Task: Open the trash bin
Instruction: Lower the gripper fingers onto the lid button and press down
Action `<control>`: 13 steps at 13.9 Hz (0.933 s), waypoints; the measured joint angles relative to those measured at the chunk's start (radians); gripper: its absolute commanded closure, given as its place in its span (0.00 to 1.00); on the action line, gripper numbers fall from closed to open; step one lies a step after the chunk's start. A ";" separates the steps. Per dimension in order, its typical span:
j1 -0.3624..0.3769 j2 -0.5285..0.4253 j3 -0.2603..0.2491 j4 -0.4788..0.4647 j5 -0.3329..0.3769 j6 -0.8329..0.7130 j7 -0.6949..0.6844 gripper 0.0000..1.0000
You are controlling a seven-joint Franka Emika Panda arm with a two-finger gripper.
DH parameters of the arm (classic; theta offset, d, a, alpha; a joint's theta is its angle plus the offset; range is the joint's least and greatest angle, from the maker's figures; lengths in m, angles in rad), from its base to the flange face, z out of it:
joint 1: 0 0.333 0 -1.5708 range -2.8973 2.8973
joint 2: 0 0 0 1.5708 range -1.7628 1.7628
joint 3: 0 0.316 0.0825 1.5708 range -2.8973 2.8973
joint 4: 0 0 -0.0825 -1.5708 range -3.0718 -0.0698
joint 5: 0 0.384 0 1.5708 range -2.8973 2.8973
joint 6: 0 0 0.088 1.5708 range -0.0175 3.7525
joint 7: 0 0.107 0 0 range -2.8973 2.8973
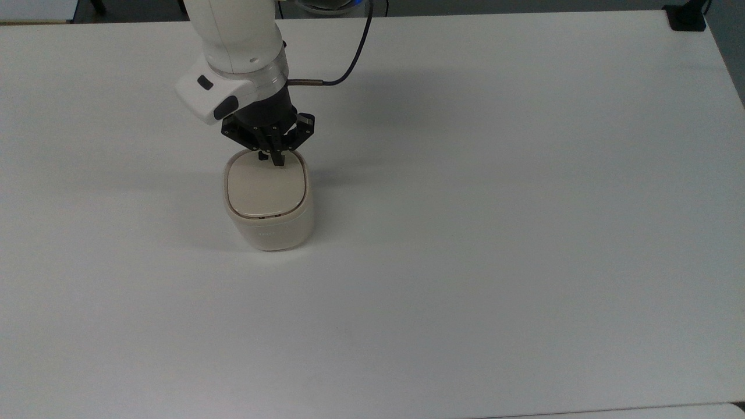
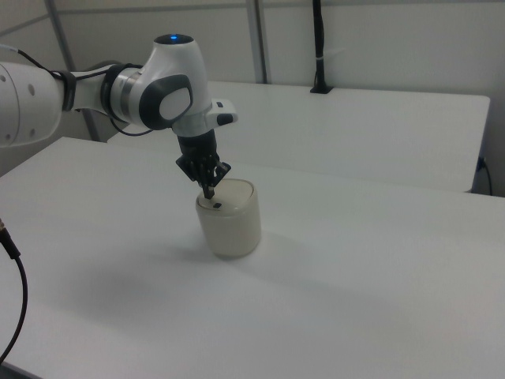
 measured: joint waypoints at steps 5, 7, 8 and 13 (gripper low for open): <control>0.000 0.013 0.000 -0.003 0.008 0.000 -0.009 1.00; 0.000 0.014 0.000 -0.003 0.008 0.000 -0.019 1.00; -0.001 0.014 0.000 -0.003 0.008 0.000 -0.026 1.00; -0.005 0.014 -0.002 -0.004 0.030 0.000 -0.033 1.00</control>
